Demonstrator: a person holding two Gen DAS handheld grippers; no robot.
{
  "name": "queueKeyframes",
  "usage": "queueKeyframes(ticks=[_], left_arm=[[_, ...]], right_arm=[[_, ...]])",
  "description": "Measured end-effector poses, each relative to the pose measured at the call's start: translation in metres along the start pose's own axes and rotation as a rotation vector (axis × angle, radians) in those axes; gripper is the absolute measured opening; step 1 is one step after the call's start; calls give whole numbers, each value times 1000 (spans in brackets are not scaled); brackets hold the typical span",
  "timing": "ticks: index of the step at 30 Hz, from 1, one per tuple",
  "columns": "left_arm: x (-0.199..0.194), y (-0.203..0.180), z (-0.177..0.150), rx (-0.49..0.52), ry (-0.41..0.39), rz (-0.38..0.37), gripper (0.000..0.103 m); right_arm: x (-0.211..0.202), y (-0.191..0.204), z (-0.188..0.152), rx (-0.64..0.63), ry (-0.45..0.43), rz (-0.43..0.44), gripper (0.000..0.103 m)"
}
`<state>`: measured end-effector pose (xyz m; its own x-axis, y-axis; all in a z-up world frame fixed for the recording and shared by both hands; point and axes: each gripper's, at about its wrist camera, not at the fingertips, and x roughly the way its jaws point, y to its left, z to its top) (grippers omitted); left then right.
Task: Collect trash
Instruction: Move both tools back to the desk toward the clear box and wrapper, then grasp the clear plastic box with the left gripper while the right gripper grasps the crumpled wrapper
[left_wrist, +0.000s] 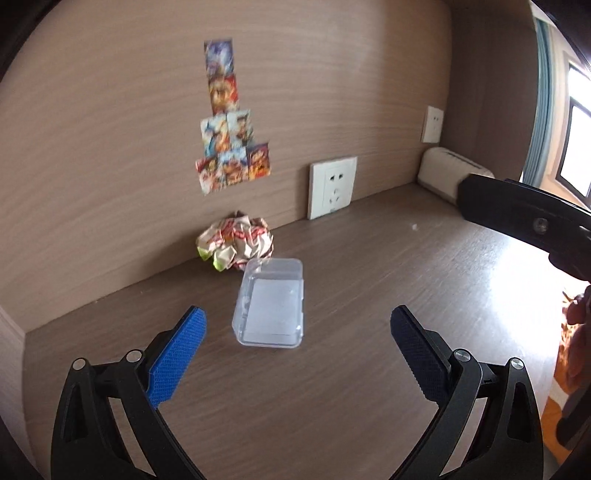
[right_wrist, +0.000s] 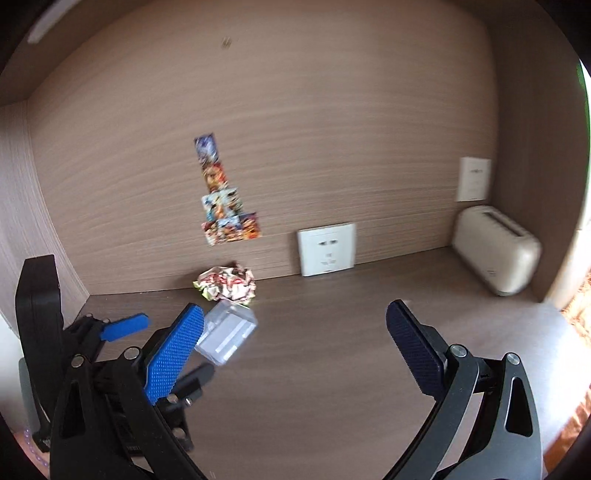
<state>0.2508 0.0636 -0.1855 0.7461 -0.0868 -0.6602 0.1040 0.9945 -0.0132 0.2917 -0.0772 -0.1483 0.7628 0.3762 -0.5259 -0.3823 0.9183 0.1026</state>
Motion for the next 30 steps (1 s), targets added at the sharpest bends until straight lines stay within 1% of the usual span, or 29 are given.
queueKeyframes(ticks=[5,7,11,14,16,18,20,22,23,24,25,26,27,28,29,30], left_arm=[[32,21,4,-14,39,-19,98],[44,27,5,-20,63,-35,98],[68,36,7,-26,124,-50,98],[82,41,10,-29,146,-74,97],[87,41,12,-27,156,-86,93],[94,41,14,-18,172,-83,82],[101,42,14,-14,192,-96,74],[106,43,15,-14,203,-106,69],[110,42,16,-10,210,-108,64],[112,40,17,5,206,-92,61],[114,39,18,16,206,-84,59],[116,38,19,29,206,-81,58],[117,37,19,38,206,-79,57],[117,36,20,39,205,-81,57],[117,38,20,26,206,-95,57],[117,38,20,21,208,-100,57]], right_arm=[[58,13,5,-9,62,73,99],[84,19,7,-32,103,112,99],[129,30,9,-70,183,159,99],[156,38,11,-92,232,188,99],[168,44,13,-112,249,192,99],[181,49,15,-128,269,200,99],[193,56,17,-151,294,203,99],[205,60,19,-165,314,199,99],[211,61,19,-166,328,206,99],[216,62,19,-164,331,219,99],[219,63,19,-167,338,226,92],[223,64,17,-177,358,238,77],[225,64,14,-179,369,265,65],[224,64,15,-177,362,280,61],[221,65,14,-181,358,292,52],[218,65,14,-183,350,288,50]])
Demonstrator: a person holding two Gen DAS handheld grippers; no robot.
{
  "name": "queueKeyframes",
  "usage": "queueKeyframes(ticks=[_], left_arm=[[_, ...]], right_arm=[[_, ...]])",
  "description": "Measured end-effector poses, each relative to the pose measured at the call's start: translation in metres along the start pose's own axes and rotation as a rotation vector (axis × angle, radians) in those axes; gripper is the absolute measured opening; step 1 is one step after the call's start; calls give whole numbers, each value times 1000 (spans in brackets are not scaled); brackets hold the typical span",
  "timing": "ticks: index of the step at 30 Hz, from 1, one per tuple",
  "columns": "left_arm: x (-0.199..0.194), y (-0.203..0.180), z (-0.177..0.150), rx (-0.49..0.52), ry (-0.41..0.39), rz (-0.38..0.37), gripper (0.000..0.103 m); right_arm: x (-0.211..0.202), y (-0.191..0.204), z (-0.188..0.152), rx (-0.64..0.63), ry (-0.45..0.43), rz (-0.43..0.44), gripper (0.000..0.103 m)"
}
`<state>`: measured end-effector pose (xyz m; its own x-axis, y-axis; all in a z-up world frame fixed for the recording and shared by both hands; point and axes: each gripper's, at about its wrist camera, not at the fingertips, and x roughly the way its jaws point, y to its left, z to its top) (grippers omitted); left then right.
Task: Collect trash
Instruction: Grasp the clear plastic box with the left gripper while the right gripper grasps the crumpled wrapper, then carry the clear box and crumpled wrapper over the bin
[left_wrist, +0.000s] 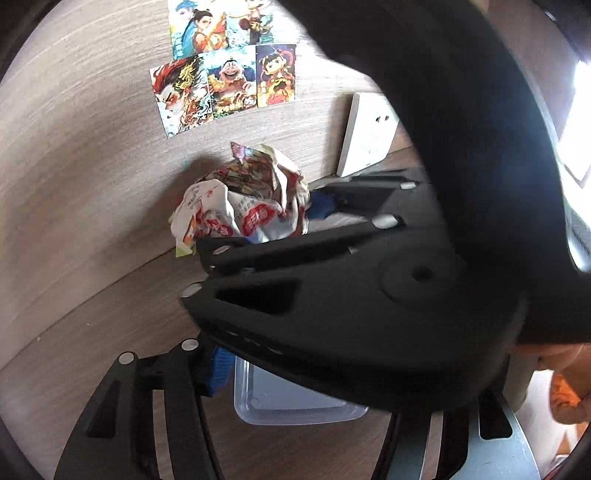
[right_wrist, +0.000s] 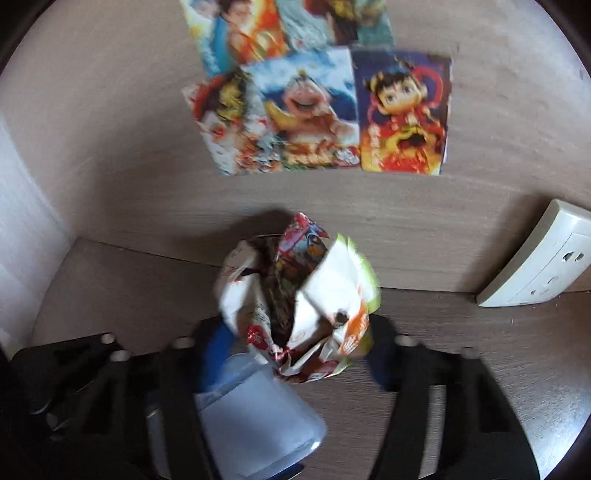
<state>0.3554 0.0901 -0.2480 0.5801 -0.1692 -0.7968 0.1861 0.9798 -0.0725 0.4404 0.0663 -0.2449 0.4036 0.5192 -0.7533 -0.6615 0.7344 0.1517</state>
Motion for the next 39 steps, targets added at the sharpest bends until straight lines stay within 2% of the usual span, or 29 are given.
queueKeyframes(ticks=[4,8,11,17,21,27,31,39], left_arm=[[-14,-9,-1,31,-21,18,57],[-44,-22,-4,63,-65,40,57],[-67,-35,-5,96,-100,52,57],[-105,-71,-15,168,-154,9,57],[-124,-113,-27,231,-175,-39,57],[-145,-189,-40,329,-185,-146,57],[-147,-254,-46,392,-173,-222,57],[-157,-367,-90,523,-129,-367,57]], right_arm=[[-21,-4,-4,60,-44,18,49],[-59,-10,-14,113,-109,7,49],[-96,-14,-29,153,-162,-28,49],[-178,-22,-74,228,-253,-138,49],[-241,-26,-120,272,-295,-253,49],[-332,-52,-202,381,-325,-387,50],[-376,-56,-253,467,-335,-460,50],[-445,-53,-352,623,-340,-591,50]])
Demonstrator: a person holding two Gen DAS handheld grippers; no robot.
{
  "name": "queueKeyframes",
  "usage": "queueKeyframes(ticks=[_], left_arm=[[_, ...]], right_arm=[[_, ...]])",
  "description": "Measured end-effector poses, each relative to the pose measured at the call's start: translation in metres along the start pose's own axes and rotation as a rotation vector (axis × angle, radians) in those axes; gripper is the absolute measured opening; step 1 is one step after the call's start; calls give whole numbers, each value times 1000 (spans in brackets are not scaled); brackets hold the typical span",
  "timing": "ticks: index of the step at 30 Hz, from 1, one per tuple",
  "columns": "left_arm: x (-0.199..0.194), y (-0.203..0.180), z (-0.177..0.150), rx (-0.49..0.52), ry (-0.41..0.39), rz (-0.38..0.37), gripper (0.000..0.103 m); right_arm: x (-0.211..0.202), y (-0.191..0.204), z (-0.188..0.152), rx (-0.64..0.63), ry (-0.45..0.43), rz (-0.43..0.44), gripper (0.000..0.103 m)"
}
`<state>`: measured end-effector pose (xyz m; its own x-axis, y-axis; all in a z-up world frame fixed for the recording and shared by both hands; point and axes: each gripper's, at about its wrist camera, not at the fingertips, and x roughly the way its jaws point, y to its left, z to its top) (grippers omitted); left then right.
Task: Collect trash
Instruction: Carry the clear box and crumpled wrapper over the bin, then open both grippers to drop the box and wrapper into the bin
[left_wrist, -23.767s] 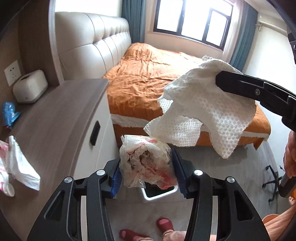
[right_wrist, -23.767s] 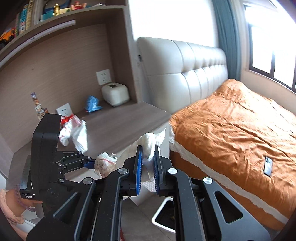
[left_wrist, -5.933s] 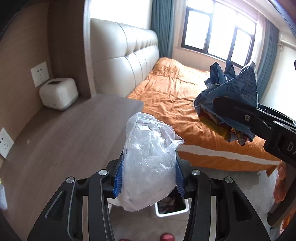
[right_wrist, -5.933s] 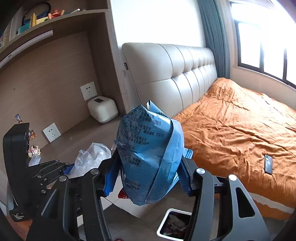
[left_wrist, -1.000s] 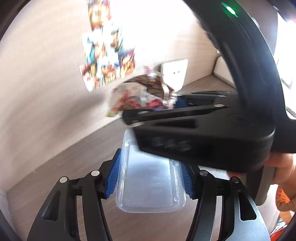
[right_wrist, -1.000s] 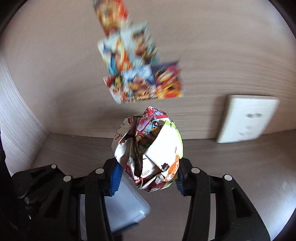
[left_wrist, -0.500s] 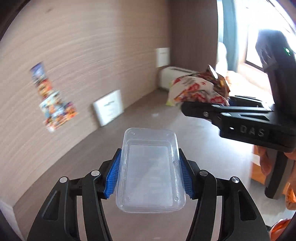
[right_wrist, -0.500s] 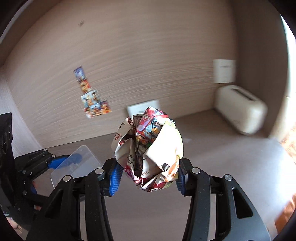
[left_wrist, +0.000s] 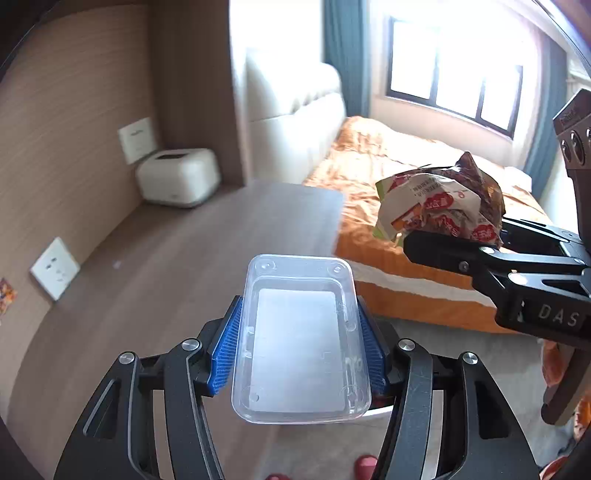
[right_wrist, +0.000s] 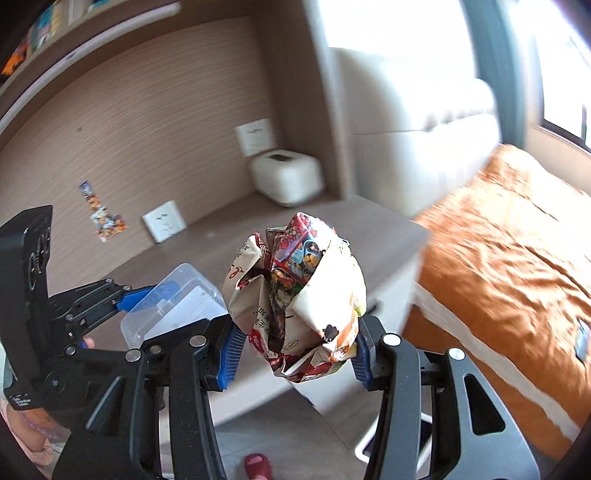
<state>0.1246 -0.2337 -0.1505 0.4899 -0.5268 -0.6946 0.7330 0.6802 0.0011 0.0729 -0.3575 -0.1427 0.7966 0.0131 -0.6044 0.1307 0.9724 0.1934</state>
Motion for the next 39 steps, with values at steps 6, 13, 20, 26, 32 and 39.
queueKeyframes(ticks=[6,13,20,26,32,39], left_arm=[[30,-68,-3,61,47,-86,57],[85,-124,-22,83,139,-171,57],[185,-154,-66,90,259,-243,57],[297,-166,-138,65,383,-266,57],[382,-174,-210,54,495,-338,99],[415,-175,-232,6,546,-320,98]], right_arm=[[-28,-50,-34,78,18,-89,50],[-23,-99,-78,170,76,-209,51],[44,-150,-139,274,194,-293,51],[140,-195,-220,307,342,-326,51],[212,-234,-293,305,471,-344,75],[231,-265,-324,323,521,-390,99]])
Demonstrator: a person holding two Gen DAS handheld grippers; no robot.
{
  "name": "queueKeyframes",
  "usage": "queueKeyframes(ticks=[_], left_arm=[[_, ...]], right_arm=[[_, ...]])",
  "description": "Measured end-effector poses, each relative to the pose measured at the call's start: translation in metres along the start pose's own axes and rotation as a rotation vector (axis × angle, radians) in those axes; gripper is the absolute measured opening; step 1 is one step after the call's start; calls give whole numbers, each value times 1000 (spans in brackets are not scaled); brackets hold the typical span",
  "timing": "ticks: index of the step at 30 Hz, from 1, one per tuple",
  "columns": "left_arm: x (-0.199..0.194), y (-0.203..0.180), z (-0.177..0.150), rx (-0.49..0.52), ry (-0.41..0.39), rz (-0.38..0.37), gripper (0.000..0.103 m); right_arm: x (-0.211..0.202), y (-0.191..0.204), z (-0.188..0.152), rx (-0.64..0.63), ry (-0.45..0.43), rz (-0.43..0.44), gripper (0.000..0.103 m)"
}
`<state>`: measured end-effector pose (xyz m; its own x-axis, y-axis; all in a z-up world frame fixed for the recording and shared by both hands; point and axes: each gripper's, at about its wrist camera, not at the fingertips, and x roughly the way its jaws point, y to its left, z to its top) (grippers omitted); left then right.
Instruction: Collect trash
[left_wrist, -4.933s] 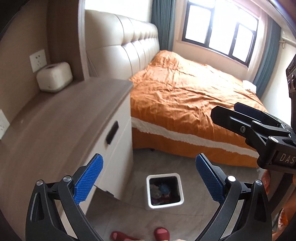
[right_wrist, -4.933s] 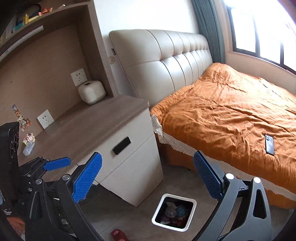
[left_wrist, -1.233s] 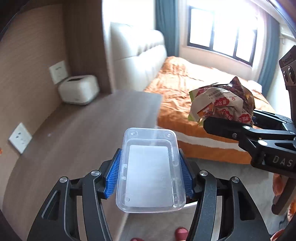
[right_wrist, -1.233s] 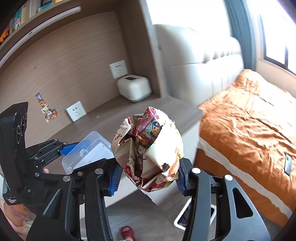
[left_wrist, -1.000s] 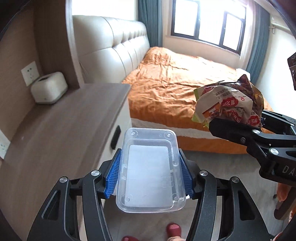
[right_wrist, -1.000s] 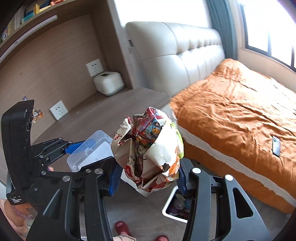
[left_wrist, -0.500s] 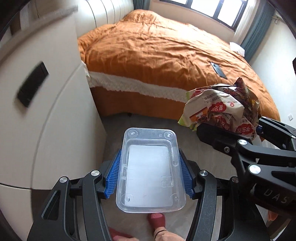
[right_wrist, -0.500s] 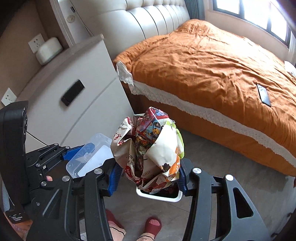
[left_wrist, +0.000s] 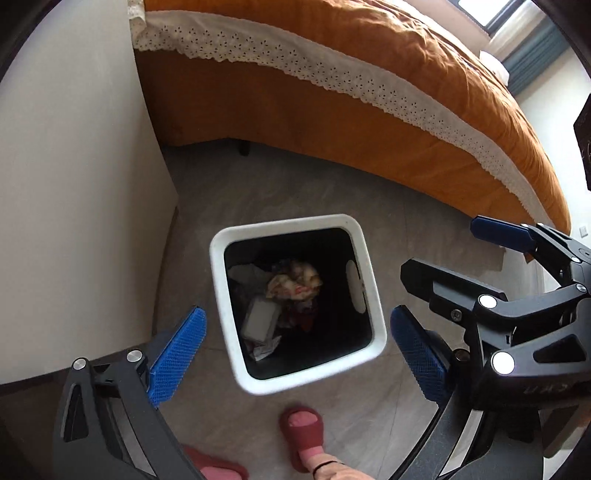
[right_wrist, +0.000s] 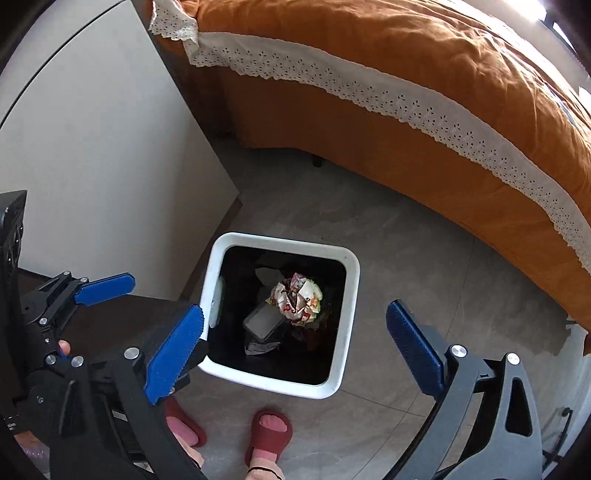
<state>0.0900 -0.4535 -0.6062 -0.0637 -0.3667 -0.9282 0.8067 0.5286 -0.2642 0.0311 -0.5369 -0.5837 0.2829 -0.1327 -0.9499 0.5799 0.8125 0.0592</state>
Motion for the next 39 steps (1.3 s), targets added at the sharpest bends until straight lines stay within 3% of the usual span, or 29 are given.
queueKeyframes(ticks=[4,9,15,19,24,27,31,39], left_arm=[[-24,0,2,-27,-16,23,98],[-93,-11,9,-33,-102,79,98],[-202,-27,14,-76,-246,136,98],[-278,-30,6,-130,-356,215,98],[-380,-22,-21,-255,-498,321,98],[-439,-13,-42,-309,-581,419,98],[-506,4,-72,-372,-667,537,98],[-616,59,-137,-506,-773,712,98]], right_arm=[[-25,-3,1,-5,-15,1,99],[-89,-1,8,27,-87,32,99],[-205,26,15,6,-284,42,99],[-282,55,21,-48,-442,73,99],[-355,109,28,-180,-622,116,99],[-395,152,31,-246,-697,224,99],[-435,213,27,-333,-752,338,99],[-484,320,11,-405,-787,459,99]])
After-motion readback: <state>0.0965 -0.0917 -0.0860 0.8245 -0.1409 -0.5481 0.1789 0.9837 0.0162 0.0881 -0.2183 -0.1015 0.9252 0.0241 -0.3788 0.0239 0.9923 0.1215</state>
